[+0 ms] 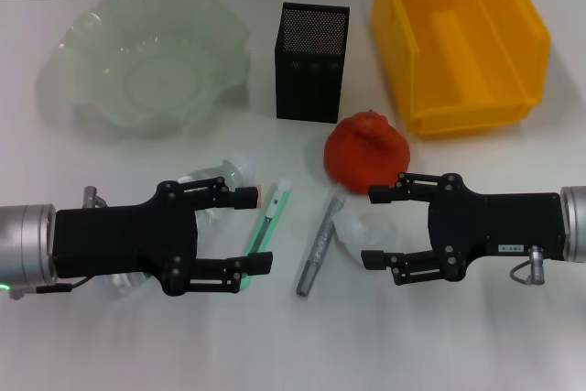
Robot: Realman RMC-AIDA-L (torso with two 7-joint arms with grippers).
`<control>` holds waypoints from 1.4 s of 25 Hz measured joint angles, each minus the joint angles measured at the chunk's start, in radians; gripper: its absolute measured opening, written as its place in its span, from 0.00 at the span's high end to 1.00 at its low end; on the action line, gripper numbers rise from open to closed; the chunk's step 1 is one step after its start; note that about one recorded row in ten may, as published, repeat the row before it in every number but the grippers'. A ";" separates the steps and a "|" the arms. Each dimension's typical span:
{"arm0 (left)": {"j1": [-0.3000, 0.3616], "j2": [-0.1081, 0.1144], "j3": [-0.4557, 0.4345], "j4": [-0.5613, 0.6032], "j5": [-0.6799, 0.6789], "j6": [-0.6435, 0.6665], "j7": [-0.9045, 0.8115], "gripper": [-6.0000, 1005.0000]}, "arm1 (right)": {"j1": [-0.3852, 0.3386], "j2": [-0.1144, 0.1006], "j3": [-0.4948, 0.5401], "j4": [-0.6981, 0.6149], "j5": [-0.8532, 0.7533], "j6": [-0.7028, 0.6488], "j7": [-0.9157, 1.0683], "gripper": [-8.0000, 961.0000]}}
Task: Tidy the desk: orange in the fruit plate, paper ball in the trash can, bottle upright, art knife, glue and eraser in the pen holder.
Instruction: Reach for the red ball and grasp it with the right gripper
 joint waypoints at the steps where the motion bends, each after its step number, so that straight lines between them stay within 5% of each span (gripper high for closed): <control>1: 0.000 0.000 0.000 0.000 0.000 0.000 0.000 0.20 | 0.000 0.000 0.000 0.000 0.000 0.000 0.000 0.13; 35: 0.002 -0.002 0.001 0.000 0.001 0.001 0.001 0.21 | 0.010 0.003 0.009 -0.051 0.017 -0.017 0.107 0.13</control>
